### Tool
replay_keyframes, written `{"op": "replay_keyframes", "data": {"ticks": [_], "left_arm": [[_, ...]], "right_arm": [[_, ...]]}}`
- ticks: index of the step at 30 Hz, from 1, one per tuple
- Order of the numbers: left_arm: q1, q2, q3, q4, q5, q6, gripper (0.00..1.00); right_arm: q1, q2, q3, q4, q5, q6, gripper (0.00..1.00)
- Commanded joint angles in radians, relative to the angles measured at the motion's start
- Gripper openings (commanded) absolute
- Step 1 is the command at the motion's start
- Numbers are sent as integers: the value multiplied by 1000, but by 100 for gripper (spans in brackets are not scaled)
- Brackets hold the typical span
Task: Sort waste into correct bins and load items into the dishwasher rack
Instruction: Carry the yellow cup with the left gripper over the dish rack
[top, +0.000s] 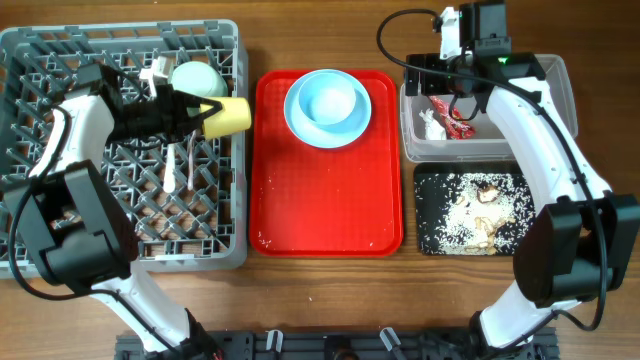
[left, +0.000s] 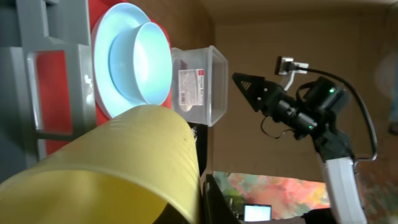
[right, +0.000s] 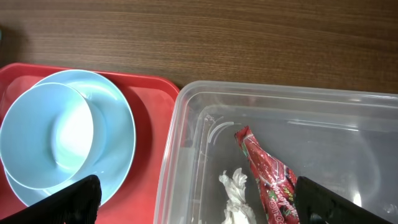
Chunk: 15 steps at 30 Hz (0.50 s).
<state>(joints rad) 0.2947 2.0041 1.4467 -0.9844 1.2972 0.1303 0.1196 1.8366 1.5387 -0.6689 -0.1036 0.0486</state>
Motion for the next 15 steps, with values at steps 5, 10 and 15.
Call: {"op": "replay_keyframes", "data": {"ticks": [5, 10, 15], "left_arm": [[5, 8, -7, 11, -259, 19, 10], [5, 8, -7, 11, -391, -11, 10], [5, 8, -7, -15, -469, -12, 10]], "right_arm": [[3, 7, 4, 3, 9, 6, 100], [3, 7, 4, 3, 9, 6, 100], [3, 7, 4, 3, 9, 6, 100]]}}
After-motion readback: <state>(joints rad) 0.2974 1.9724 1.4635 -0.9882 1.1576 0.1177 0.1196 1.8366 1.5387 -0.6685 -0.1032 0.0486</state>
